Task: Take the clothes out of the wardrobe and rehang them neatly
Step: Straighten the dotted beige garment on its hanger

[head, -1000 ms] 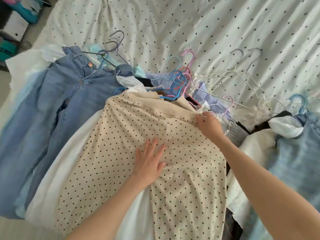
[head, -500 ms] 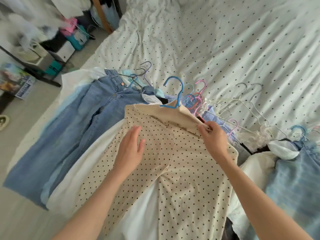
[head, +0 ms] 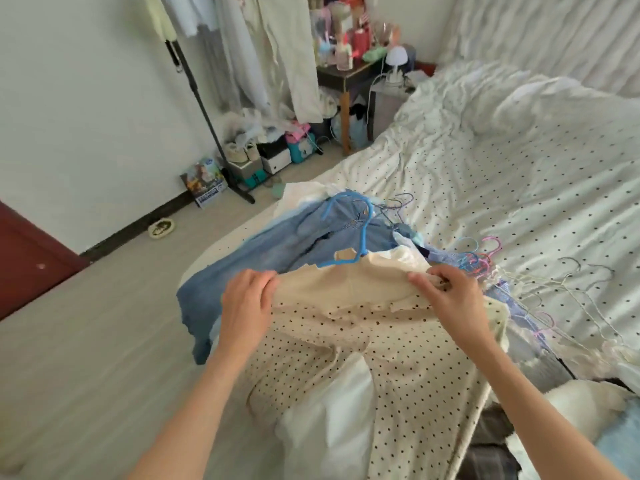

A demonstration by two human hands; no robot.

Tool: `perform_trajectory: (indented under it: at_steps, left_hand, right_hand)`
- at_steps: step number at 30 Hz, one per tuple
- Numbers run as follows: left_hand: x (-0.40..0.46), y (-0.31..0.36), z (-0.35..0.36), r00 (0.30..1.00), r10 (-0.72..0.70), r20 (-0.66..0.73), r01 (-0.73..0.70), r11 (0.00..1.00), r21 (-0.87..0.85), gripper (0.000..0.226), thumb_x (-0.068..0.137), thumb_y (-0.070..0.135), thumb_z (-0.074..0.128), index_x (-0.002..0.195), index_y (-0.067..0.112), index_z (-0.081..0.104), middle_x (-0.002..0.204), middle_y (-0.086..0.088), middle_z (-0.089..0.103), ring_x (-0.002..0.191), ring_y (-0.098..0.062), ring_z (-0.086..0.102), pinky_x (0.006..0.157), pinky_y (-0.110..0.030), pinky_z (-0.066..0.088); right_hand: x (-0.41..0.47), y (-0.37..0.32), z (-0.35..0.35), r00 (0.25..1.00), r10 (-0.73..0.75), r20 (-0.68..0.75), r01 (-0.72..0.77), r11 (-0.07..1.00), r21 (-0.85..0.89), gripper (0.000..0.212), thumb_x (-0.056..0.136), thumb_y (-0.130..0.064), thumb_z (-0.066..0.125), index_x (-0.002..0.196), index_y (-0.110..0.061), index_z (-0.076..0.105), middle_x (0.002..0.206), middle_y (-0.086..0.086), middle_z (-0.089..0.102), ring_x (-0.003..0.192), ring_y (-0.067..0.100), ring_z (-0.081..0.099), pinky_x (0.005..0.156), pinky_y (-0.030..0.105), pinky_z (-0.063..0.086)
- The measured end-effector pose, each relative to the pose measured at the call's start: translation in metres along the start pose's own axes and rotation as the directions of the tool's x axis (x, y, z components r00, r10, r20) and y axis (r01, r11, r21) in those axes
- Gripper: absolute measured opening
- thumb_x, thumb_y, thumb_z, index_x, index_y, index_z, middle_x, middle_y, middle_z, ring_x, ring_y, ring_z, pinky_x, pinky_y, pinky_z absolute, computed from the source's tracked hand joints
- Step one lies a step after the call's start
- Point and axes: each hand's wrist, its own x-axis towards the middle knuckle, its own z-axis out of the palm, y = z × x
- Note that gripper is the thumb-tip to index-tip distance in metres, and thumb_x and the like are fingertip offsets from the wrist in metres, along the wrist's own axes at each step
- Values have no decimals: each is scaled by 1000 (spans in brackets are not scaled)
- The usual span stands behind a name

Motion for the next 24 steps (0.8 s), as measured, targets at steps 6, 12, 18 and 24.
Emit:
perform_trajectory:
  at_steps: [6, 12, 18, 24]
  left_hand:
    - [-109, -38, -77, 987, -122, -104, 117, 992, -56, 35, 92, 36, 40, 87, 11, 63, 76, -4, 55, 72, -23, 50, 67, -38, 40]
    - [-196, -25, -145, 919, -341, -200, 323, 939, -118, 38, 88, 45, 44, 79, 13, 63, 70, 11, 53, 66, -13, 48, 63, -28, 38]
    - [-259, 2, -199, 778, -459, -428, 500, 866, -19, 41, 84, 54, 44, 76, 19, 64, 64, 16, 54, 61, -6, 52, 55, -22, 38]
    - [-331, 40, -229, 440, -731, -521, 741, 624, -248, 31, 77, 36, 71, 59, 14, 58, 55, 6, 51, 54, -12, 44, 58, -32, 37]
  right_hand:
    - [-65, -56, 36, 986, -117, 117, 117, 993, 4, 34, 75, -37, 75, 73, -4, 64, 58, -7, 54, 58, 17, 48, 75, 41, 42]
    - [-110, -106, 65, 921, -313, 231, 313, 949, 39, 36, 70, -38, 77, 71, -5, 64, 63, -4, 60, 59, 16, 54, 71, 41, 48]
    - [-137, -144, 90, 819, -414, 396, 383, 910, 159, 36, 70, -41, 76, 71, -9, 61, 62, -5, 55, 62, 17, 51, 64, 32, 43]
    - [-187, -164, 104, 567, -565, 599, 473, 819, 325, 26, 73, -40, 73, 72, -17, 59, 68, -11, 57, 63, 3, 52, 58, 12, 38]
